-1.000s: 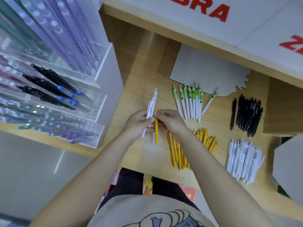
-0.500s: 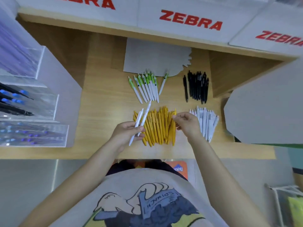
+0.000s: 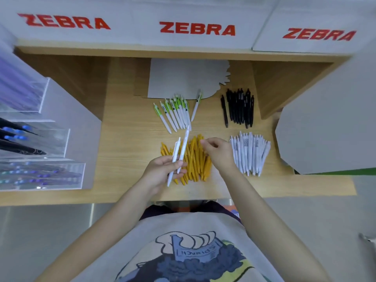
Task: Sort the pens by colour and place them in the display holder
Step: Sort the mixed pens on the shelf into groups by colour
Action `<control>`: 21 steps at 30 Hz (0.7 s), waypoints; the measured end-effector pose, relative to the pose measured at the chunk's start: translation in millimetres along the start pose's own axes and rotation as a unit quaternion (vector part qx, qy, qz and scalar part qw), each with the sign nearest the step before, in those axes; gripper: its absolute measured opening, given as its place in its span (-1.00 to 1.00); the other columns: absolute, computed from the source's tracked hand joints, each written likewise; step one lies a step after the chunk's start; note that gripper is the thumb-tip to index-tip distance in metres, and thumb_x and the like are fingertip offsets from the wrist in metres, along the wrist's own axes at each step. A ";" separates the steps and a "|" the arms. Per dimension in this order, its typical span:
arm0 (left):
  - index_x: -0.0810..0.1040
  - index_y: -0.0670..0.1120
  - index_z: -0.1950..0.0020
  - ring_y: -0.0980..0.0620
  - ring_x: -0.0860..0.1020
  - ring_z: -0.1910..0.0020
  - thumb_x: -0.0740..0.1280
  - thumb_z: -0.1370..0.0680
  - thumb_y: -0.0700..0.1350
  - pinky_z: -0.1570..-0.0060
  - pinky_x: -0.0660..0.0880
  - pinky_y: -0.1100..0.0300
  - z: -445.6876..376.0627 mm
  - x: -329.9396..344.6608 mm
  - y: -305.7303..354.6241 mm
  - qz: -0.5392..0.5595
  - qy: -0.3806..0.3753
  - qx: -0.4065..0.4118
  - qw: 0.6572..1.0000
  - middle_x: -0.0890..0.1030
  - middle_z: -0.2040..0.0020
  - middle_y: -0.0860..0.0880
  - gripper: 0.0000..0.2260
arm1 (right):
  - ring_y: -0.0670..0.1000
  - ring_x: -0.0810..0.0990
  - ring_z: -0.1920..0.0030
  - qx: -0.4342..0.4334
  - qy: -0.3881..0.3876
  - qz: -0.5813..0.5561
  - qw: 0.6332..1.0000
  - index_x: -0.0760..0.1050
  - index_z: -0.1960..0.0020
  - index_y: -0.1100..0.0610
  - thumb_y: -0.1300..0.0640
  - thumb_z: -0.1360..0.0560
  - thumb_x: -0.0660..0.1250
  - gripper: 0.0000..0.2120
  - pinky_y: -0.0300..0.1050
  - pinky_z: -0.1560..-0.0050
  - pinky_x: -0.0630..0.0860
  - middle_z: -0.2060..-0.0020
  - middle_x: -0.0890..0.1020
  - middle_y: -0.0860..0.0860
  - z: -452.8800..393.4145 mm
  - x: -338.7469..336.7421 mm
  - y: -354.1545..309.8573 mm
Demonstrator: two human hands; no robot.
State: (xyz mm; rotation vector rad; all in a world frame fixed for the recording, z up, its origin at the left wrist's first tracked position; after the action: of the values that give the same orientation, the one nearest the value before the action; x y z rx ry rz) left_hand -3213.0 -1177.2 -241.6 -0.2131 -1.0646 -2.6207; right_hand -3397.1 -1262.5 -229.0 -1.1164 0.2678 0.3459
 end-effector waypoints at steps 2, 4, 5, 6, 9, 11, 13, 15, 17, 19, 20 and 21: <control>0.62 -0.23 -0.12 -0.11 0.71 0.08 0.42 -0.54 -0.24 0.15 0.62 0.17 -2.2 18.8 1.1 -0.027 -0.022 0.007 0.999 0.72 0.03 -0.18 -0.83 | -0.15 0.54 0.30 0.006 -0.084 -0.050 0.995 0.65 0.19 0.06 0.05 -0.53 0.41 -0.86 -0.18 0.21 0.46 0.38 0.59 -0.14 20.8 0.2 -9.6; 0.63 -0.21 -0.12 -0.11 0.70 0.08 0.43 -0.54 -0.24 0.12 0.63 0.13 -5.8 42.9 -0.2 -0.058 -0.050 0.010 0.997 0.72 0.04 -0.16 -0.83 | -0.19 0.53 0.32 0.004 -0.107 -0.075 0.991 0.66 0.10 0.15 0.13 -0.54 0.39 -0.88 -0.25 0.25 0.44 0.35 0.61 -0.14 33.8 -7.4 -11.0; 0.64 -0.20 -0.12 -0.10 0.70 0.08 0.43 -0.54 -0.23 0.11 0.64 0.11 -8.2 54.8 -1.0 -0.069 -0.057 0.012 0.996 0.71 0.03 -0.16 -0.83 | -0.18 0.55 0.31 0.009 -0.090 -0.089 0.992 0.65 0.07 0.18 0.14 -0.55 0.38 -0.88 -0.25 0.25 0.44 0.32 0.63 -0.11 35.2 -16.3 -8.2; 0.65 -0.18 -0.12 -0.08 0.69 0.06 0.43 -0.54 -0.22 0.10 0.65 0.10 -11.1 66.2 -1.1 -0.080 -0.059 0.018 0.995 0.71 0.01 -0.15 -0.84 | -0.16 0.57 0.29 0.023 -0.065 -0.099 0.993 0.64 0.06 0.18 0.14 -0.56 0.36 -0.87 -0.23 0.26 0.44 0.28 0.64 -0.07 34.4 -28.7 -3.8; 0.64 -0.18 -0.16 -0.02 0.65 -0.02 0.41 -0.57 -0.21 0.13 0.65 0.11 -22.8 93.2 -1.1 -0.105 -0.034 0.038 0.993 0.67 -0.09 -0.04 -0.82 | -0.13 0.58 0.34 0.059 0.005 -0.098 0.993 0.60 0.06 0.23 0.09 -0.59 0.31 -0.79 -0.20 0.34 0.46 0.27 0.64 0.01 25.0 -79.3 20.1; 0.62 -0.20 -0.19 0.03 0.61 0.11 0.40 -0.57 -0.22 0.18 0.65 0.17 -31.9 108.2 -1.7 -0.127 -0.001 0.049 0.991 0.65 -0.01 -0.03 -0.80 | -0.08 0.52 0.39 0.064 0.041 -0.040 0.996 0.55 0.14 0.27 0.10 -0.59 0.31 -0.75 -0.12 0.30 0.43 0.34 0.58 0.06 16.5 -116.3 44.5; 0.63 -0.20 -0.16 0.04 0.59 0.25 0.41 -0.56 -0.24 0.20 0.65 0.18 -42.0 123.6 -1.8 -0.152 0.037 0.060 0.986 0.65 0.13 -0.07 -0.82 | -0.05 0.48 0.34 0.068 0.066 0.065 0.993 0.51 0.19 0.19 0.10 -0.56 0.34 -0.79 -0.16 0.21 0.37 0.34 0.53 0.01 8.0 -148.1 70.5; 0.63 -0.20 -0.11 -0.01 0.61 0.29 0.43 -0.55 -0.23 0.13 0.65 0.10 -52.5 143.4 -1.8 -0.170 0.061 0.070 0.981 0.66 0.20 -0.11 -0.84 | -0.03 0.50 0.23 0.076 0.081 0.143 0.984 0.56 0.05 0.16 0.08 -0.54 0.38 -0.86 -0.20 0.18 0.34 0.26 0.54 -0.02 0.0 -170.5 90.6; 0.60 -0.18 -0.06 -0.08 0.64 0.28 0.45 -0.54 -0.20 0.09 0.65 -0.03 -64.1 163.9 -0.1 -0.204 0.078 0.090 0.972 0.68 0.20 -0.12 -0.87 | -0.01 0.51 0.22 0.076 0.082 0.155 0.982 0.55 0.02 0.19 0.08 -0.52 0.40 -0.83 -0.17 0.19 0.37 0.27 0.52 -0.04 -8.0 -180.6 100.9; 0.52 -0.12 0.04 -0.13 0.67 0.30 0.45 -0.54 -0.16 0.19 0.65 -0.06 -76.5 181.0 -1.1 -0.256 0.093 0.105 0.956 0.69 0.22 -0.10 -0.88 | 0.03 0.54 0.21 0.080 0.084 0.153 0.981 0.55 0.02 0.20 0.08 -0.51 0.41 -0.82 -0.13 0.18 0.46 0.25 0.55 0.00 -17.4 -183.1 105.8; 0.48 -0.13 0.08 -0.13 0.66 0.32 0.45 -0.54 -0.14 0.25 0.63 -0.06 -82.3 187.6 -3.7 -0.281 0.097 0.107 0.949 0.69 0.23 -0.11 -0.84 | 0.05 0.57 0.19 0.085 0.081 0.156 0.981 0.55 0.01 0.21 0.08 -0.51 0.41 -0.81 -0.10 0.14 0.50 0.23 0.57 0.02 -21.9 -182.7 108.6; 0.47 -0.17 0.08 -0.12 0.65 0.35 0.44 -0.55 -0.12 0.30 0.61 -0.03 -86.6 193.5 -6.3 -0.306 0.100 0.109 0.941 0.68 0.23 -0.13 -0.81 | 0.07 0.59 0.16 0.089 0.078 0.162 0.980 0.55 0.00 0.21 0.09 -0.50 0.42 -0.81 -0.07 0.10 0.54 0.20 0.59 0.05 -25.3 -181.5 111.7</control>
State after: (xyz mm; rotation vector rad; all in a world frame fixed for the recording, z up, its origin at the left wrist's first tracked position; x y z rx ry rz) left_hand -3399.5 -1276.6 -259.5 0.5044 -1.5219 -2.9129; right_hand -3608.9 -1266.0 -263.0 -0.9234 0.6108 0.5130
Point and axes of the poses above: each hand's wrist, its own z-axis away from the middle knuckle, its own x-axis out of the palm, y = z × x, the point moved 6 cm from there along -z, towards the middle knuckle
